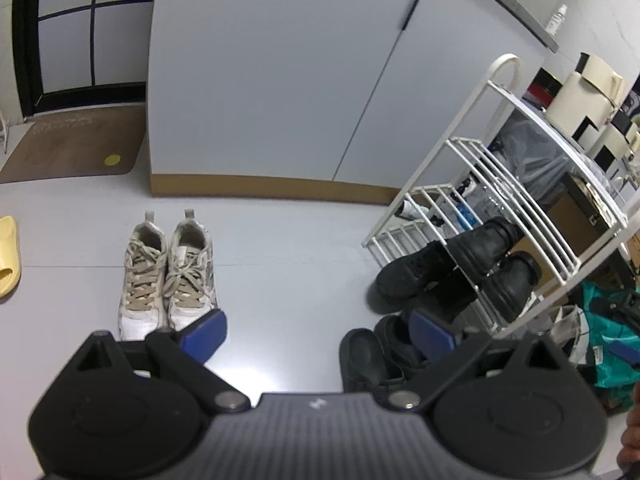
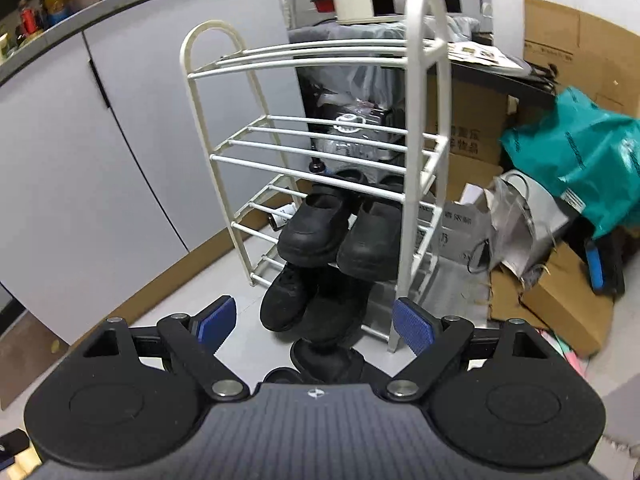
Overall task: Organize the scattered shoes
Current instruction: 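Withdraw the right gripper from the wire rack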
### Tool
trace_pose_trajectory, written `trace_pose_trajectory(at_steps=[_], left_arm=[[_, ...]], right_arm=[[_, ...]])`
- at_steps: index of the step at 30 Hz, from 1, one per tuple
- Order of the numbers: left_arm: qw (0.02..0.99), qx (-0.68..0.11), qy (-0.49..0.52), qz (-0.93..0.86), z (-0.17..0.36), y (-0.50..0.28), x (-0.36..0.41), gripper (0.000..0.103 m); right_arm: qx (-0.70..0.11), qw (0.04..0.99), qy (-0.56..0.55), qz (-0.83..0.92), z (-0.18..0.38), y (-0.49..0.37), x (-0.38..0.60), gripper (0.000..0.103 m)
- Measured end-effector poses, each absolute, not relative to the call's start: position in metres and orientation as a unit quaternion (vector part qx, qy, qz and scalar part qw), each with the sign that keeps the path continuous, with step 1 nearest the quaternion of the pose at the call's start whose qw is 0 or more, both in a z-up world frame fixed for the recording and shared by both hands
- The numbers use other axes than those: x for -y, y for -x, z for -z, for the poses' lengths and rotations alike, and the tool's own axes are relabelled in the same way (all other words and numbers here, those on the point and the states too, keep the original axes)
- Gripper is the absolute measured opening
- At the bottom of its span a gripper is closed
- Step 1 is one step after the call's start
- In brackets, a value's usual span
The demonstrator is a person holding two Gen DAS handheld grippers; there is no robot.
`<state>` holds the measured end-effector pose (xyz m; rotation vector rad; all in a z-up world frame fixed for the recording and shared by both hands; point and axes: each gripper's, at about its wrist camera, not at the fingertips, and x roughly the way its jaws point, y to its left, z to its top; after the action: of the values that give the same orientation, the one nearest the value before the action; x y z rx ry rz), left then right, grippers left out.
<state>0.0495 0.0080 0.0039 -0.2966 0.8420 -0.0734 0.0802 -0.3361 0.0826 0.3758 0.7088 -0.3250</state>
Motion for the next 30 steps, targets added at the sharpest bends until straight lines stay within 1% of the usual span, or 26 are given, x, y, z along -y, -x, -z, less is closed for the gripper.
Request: trace_pose_trajectory(at_steps=[1,2,4,7,11,14,19,22,25,30], left_arm=[[0.900,-0.409,0.145,0.039,-0.004,-0.048,-0.006,0.099],[0.899,-0.411,0.147,0.040,-0.004,-0.047,-0.004,0.099],[0.897,-0.413,0.153,0.040,-0.005,-0.043,0.001,0.099],[0.897,-0.416,0.144,0.041,-0.006,-0.038,0.009,0.099],[0.900,-0.417,0.124,0.031,-0.012,-0.028,0.014,0.099],[0.895,-0.423,0.137,0.022,-0.023,-0.021,0.009,0.099],[0.906,-0.406,0.123,0.015,-0.040,-0.017,0.006,0.100],[0.905,-0.408,0.120,0.023,-0.037,-0.019,0.003,0.100],[0.920,-0.387,0.052,0.013,-0.036,-0.016,0.008,0.101],[0.911,-0.403,0.075,0.035,-0.021,-0.020,-0.006,0.101]], right_arm=[[-0.342,0.907,-0.190,0.157,-0.083,-0.075,0.337,0.092],[-0.341,0.906,-0.197,0.156,-0.084,-0.069,0.339,0.096],[-0.340,0.905,-0.210,0.145,-0.086,-0.059,0.342,0.100],[-0.342,0.907,-0.214,0.125,-0.085,-0.047,0.342,0.103],[-0.355,0.907,-0.209,0.092,-0.085,-0.049,0.334,0.103],[-0.369,0.900,-0.215,0.085,-0.082,-0.052,0.328,0.103],[-0.392,0.893,-0.209,0.071,-0.074,-0.056,0.317,0.103],[-0.405,0.888,-0.208,0.072,-0.068,-0.059,0.310,0.103],[-0.408,0.887,-0.206,0.067,-0.066,-0.058,0.301,0.103],[-0.413,0.886,-0.194,0.079,-0.061,-0.063,0.289,0.103]])
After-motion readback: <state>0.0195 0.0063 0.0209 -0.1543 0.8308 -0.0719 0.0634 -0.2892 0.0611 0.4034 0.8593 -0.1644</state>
